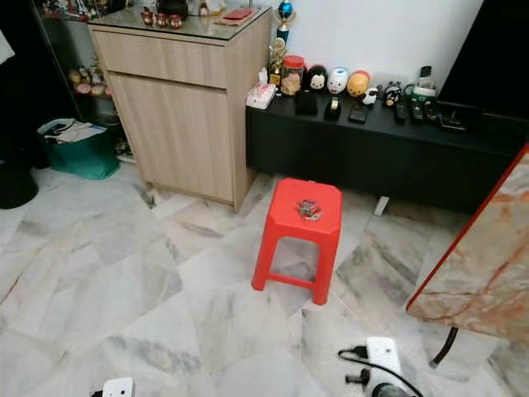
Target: Hang keys on a hook
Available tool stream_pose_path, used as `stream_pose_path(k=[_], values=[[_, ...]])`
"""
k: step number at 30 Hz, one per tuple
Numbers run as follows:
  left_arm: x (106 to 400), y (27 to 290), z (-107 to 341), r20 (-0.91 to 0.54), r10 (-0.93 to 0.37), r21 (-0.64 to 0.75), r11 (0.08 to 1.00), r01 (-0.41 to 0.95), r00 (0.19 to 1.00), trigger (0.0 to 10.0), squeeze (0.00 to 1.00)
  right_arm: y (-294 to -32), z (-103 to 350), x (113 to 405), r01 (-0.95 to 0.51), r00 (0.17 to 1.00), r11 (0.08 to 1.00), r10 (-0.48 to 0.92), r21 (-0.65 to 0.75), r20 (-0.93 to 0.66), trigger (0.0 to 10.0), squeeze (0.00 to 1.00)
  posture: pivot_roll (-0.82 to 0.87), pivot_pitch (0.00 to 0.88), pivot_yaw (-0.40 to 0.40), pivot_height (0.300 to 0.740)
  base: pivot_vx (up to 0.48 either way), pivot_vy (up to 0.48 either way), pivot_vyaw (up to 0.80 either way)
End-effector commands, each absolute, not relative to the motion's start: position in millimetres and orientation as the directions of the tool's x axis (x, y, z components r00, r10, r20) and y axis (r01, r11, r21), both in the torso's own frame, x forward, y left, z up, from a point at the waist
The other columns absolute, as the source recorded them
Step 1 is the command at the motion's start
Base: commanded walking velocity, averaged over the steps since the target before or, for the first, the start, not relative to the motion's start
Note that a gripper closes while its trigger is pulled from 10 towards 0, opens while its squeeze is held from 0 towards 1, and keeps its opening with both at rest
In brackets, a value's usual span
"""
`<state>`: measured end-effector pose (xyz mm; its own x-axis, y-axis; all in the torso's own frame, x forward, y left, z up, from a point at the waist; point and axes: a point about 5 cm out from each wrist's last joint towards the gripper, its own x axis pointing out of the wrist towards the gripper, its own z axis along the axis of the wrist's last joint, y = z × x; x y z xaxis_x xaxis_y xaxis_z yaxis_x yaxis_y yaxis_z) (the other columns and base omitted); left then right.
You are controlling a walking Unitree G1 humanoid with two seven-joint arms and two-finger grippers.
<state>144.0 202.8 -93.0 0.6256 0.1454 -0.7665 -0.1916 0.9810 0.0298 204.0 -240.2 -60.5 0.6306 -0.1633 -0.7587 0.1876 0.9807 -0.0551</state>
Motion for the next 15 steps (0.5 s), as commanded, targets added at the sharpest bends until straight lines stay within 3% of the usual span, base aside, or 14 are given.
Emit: stream_pose_path(k=[1,9,15], values=[[141.8,203.7,-93.6,-0.769,0.150,0.039,0.981,-0.189,0.621,10.0,0.00,-251.7,-39.1,227.5,0.268,0.741,0.961,-0.247,-0.063,-0.624,10.0,0.00,-0.02,0.000,-0.064,0.740,0.000,0.000,0.00],[143.0,206.4,-92.6,-0.763,0.167,0.063,0.981,-0.185,0.624,10.0,0.00,-260.9,7.9,258.7,0.410,0.871,0.912,-0.396,-0.015,-0.292,10.0,0.00,-0.03,0.000,-0.057,0.740,0.000,0.000,0.00],[143.5,207.5,-92.2,-0.760,0.172,0.069,0.980,-0.185,0.626,10.0,0.00,-253.6,40.2,277.7,0.468,0.882,0.879,-0.458,0.096,-0.108,10.0,0.00,-0.03,0.000,-0.061,0.740,0.000,0.000,0.00]])
